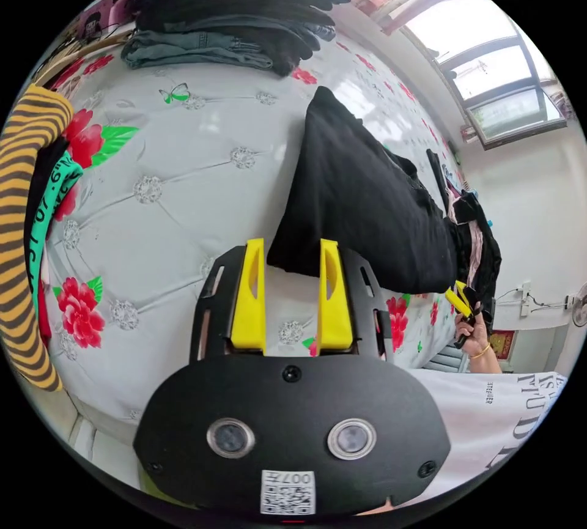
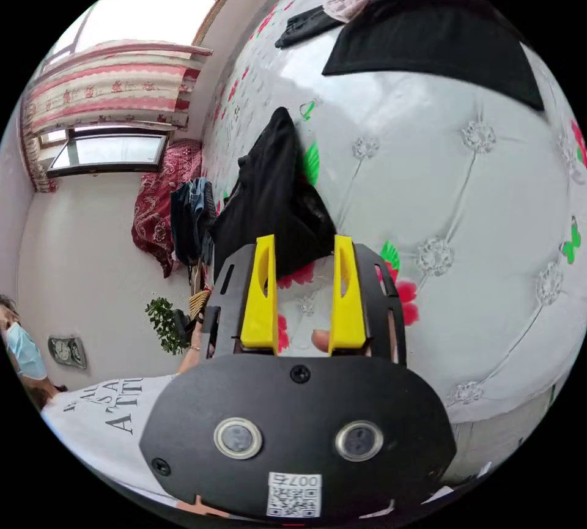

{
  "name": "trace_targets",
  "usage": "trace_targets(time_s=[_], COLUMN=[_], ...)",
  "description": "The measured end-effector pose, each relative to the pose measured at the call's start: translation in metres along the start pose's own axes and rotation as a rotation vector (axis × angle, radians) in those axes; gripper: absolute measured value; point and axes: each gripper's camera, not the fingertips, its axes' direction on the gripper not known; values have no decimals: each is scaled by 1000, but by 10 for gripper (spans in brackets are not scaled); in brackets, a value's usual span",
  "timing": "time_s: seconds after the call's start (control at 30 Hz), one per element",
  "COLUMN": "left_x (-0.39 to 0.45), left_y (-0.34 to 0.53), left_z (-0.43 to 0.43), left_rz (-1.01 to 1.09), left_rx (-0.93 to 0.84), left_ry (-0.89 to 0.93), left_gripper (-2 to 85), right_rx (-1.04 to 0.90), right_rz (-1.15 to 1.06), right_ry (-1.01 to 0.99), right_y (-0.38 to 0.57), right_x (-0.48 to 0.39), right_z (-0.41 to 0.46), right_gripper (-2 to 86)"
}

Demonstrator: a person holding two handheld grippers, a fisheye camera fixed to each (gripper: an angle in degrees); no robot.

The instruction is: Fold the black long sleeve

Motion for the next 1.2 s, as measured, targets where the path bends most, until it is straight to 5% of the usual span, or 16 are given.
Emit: trace_targets(time_s=[0.3, 0.5, 0.73, 0.93, 1.07, 1.2], left_x=[-19, -43, -89, -120, -127, -115], left_y=[11, 43, 88, 116, 127, 122], left_z=[-2, -25, -63, -50, -41, -28], left_rz=[-6, -58, -120, -173, -151, -62], left_rx=[-9, 68, 217, 175, 136, 61], left_ry=[23, 115, 285, 388, 480, 540], left_gripper=[134, 114, 105, 118, 134, 152], right_rx=[83, -4, -338, -774, -629, -440], right_rz=[65, -526, -1284, -1093, -1007, -945], right_ry=[-23, 155, 198, 243, 58, 214], right_y=[-21, -30, 90, 138, 114, 87], right_x=[-22, -217, -417, -358, -345, -313], right_z=[25, 42, 190, 365, 300, 234], right_gripper=[83, 62, 64, 90, 111, 137])
